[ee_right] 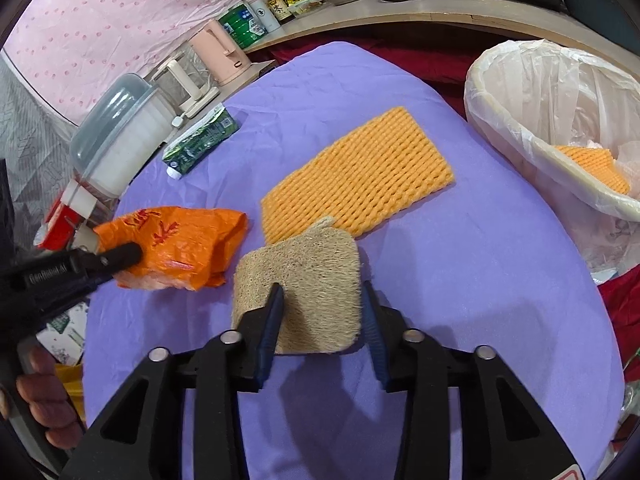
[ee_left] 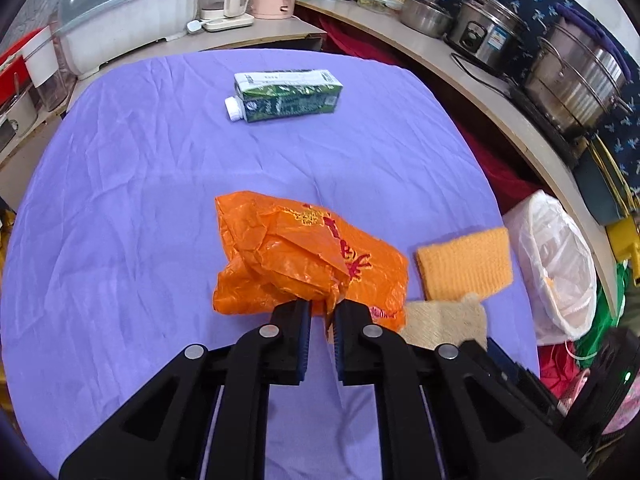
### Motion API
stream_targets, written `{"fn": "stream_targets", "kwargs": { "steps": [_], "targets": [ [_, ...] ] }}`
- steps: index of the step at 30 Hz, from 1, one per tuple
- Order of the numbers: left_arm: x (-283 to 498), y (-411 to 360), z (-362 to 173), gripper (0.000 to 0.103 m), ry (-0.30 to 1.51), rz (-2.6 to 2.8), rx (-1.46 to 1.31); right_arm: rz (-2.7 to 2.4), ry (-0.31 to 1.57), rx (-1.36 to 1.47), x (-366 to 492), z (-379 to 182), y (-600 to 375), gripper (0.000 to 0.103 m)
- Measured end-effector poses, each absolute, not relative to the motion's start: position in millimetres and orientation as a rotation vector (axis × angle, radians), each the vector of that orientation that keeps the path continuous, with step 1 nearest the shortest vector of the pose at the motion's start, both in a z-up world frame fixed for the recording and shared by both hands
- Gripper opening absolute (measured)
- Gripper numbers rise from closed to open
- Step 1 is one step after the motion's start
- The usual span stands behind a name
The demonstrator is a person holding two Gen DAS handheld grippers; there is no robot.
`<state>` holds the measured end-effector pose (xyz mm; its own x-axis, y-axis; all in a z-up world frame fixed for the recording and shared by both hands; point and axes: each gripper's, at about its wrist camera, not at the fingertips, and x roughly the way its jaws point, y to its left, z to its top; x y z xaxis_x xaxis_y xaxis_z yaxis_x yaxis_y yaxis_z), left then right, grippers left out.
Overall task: Collect trash
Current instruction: 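Grasp the orange printed bag with the left tool while the right tool grasps the beige loofah pad, then carry the orange bag and loofah pad over the bin with both tools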
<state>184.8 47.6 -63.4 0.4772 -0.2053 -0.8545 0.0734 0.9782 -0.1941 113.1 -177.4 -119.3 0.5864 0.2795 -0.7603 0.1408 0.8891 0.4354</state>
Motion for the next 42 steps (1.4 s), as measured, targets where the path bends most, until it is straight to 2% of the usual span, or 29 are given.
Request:
{"fn": "stream_targets", "kwargs": {
  "steps": [3,5,10,15,22,32,42],
  "targets": [
    [171,40,-66,0.008,1.073,-0.198,-0.125,0.100,0.949,0.503,107,-114,-176,0.033],
    [164,35,-68,0.003,1.078,-0.214,-0.116,0.107,0.943,0.498,102,-110,-173,0.032],
    [149,28,-68,0.003,1.076,-0.225,-0.099,0.154,0.916,0.498,91,-95,-164,0.030],
    [140,31,-65,0.002,1.064,-0.220,-0.109,0.213,0.900,0.519,85,-85,-156,0.015],
    [131,41,-44,0.002,1.019,-0.210,-0.130,0.269,0.843,0.501,78,-61,-147,0.006],
    [123,44,-7,0.002,0.945,-0.224,-0.139,0.235,0.708,0.489,63,-13,-169,0.006],
    [122,4,29,0.002,0.877,-0.301,-0.104,0.125,0.577,0.518,50,24,-230,0.006]
  ]
}}
